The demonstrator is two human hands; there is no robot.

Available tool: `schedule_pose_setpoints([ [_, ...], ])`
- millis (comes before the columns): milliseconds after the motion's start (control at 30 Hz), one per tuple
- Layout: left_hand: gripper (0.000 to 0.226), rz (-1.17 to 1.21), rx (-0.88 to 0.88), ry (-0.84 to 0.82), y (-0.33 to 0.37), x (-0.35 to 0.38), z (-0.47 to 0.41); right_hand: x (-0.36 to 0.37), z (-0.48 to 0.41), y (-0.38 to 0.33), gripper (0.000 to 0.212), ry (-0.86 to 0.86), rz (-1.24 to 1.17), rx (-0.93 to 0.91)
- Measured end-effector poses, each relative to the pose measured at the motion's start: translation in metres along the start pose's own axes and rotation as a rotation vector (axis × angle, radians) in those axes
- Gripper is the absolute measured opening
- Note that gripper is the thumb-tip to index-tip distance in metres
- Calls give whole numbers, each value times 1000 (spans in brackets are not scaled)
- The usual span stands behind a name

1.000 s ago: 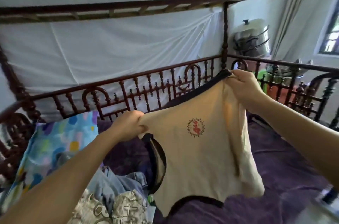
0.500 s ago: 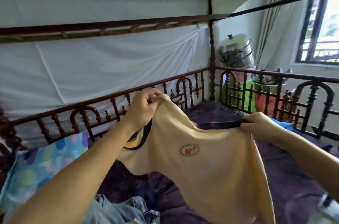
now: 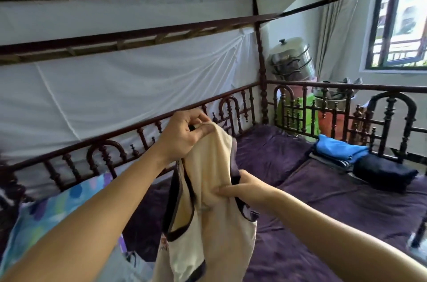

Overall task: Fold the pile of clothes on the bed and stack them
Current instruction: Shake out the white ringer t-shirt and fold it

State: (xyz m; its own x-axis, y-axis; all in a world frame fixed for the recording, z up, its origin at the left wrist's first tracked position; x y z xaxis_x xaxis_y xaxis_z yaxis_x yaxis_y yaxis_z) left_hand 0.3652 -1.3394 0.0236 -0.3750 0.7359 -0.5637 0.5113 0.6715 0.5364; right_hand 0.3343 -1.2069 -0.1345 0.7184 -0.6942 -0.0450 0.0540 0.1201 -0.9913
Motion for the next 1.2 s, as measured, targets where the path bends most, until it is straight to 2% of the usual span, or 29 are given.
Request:
schedule_pose_setpoints([
  [67,8,6,-103,23,-27,-18,18,0,-6,-3,24,121,-31,-23],
  [133,12,9,-226,35,-56,-33,42,0,-8,-10,10,94,-56,-62],
  [233,49,181,-446,-16,-92,-23,95,2,-11,-22,10,41,-135,-99],
  [300,63,316,-582,-174,-110,12,135,4,-14,-27,11,33,-114,-102],
  [367,49,405,-669,-362,-118,59,174,7,-13,-32,11,17,-72,-125],
  [467,31,484,-785,-530,-123,124,213,2,-5,-50,13,-20,-90,-187],
  [533,19,449,-749,-545,-124,151,218,-8,6,-65,14,-55,-100,-226],
  [600,5,440,-725,-445,-125,157,209,-25,18,-78,21,-14,-78,-244],
  [667,23,389,-715,-239,-126,137,187,-52,29,-84,33,109,-31,-227],
  [733,28,265,-671,-54,-123,102,160,-78,41,-79,38,175,63,-154],
  [833,25,144,-544,23,-111,61,117,-102,56,-50,65,150,310,35],
  [867,23,137,-500,20,-105,53,105,-104,60,-40,64,142,400,76],
  [933,23,102,-389,-17,-89,42,81,-106,63,-21,43,127,498,142],
  [1000,23,33,-298,-141,-73,41,63,-111,67,-11,28,161,486,183],
  [1100,31,-60,-277,-427,-67,41,57,-117,69,-6,20,192,499,196],
  [1133,31,-154,-270,-532,-69,40,60,-117,69,-8,17,216,551,167],
  [1200,27,-419,-261,-706,-84,35,70,-119,68,-13,24,298,618,60],
])
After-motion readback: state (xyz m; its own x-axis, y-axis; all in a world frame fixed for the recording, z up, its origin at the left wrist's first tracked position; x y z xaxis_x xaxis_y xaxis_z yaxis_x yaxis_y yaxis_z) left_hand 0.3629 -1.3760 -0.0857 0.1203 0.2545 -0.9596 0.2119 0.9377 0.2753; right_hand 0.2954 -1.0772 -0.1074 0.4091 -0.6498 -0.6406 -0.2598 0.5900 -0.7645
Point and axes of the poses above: each hand's wrist, its own z-axis away from the middle knuckle, its own x-axis out of the palm, y = z × x, the point moved 6 cm from there along -z, towards the middle knuckle, and after that the axes turned 5 degrees about x, right-handed, at the moved point
